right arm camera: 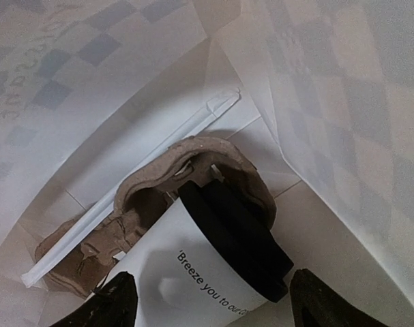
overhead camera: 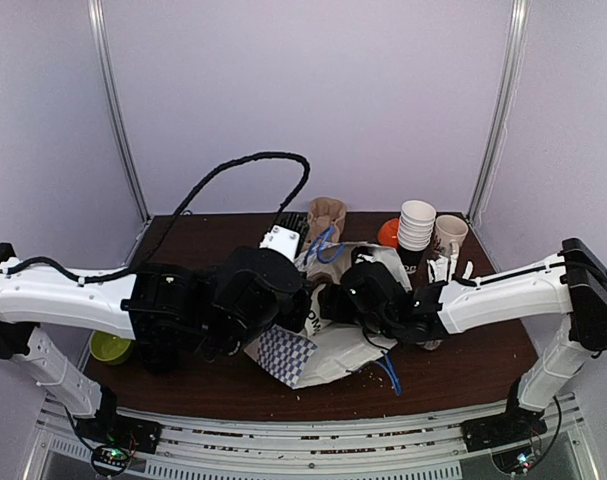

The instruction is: Pack the takeout coffee

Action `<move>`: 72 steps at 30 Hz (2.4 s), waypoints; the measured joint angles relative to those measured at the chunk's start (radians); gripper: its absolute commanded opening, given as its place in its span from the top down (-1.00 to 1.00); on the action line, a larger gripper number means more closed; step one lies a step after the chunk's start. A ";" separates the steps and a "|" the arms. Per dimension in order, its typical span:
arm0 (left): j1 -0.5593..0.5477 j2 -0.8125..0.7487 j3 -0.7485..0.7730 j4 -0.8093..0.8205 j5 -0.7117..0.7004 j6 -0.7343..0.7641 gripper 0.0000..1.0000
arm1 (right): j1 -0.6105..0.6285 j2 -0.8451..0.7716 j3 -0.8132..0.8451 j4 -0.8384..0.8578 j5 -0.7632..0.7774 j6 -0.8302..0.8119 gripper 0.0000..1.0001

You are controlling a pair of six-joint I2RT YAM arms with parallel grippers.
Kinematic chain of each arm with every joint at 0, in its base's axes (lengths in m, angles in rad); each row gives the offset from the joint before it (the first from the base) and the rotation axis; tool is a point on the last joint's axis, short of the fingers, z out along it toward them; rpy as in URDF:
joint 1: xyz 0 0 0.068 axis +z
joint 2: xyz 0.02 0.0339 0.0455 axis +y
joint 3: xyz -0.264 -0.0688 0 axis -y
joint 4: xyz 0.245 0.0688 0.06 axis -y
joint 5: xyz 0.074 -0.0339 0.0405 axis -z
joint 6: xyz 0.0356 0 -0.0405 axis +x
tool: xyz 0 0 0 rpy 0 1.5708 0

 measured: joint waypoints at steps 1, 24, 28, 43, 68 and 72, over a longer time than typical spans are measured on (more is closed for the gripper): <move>0.000 0.002 0.000 0.000 0.000 0.001 1.00 | -0.005 0.006 0.000 0.005 -0.008 0.007 -0.60; 0.000 0.018 0.011 0.001 0.002 0.015 1.00 | -0.039 0.060 0.055 -0.018 -0.238 0.181 0.04; 0.000 0.018 0.011 0.000 -0.006 0.016 1.00 | -0.039 0.049 0.052 -0.009 -0.250 0.165 0.23; 0.003 0.018 0.032 -0.014 -0.054 0.003 1.00 | -0.023 -0.061 0.034 -0.023 -0.292 0.083 0.69; 0.018 0.016 0.043 -0.048 -0.052 -0.024 1.00 | -0.007 -0.084 0.047 -0.117 -0.242 -0.261 -0.12; 0.018 0.012 0.043 -0.048 -0.049 -0.024 1.00 | -0.024 -0.074 0.047 -0.113 -0.293 -0.322 -0.01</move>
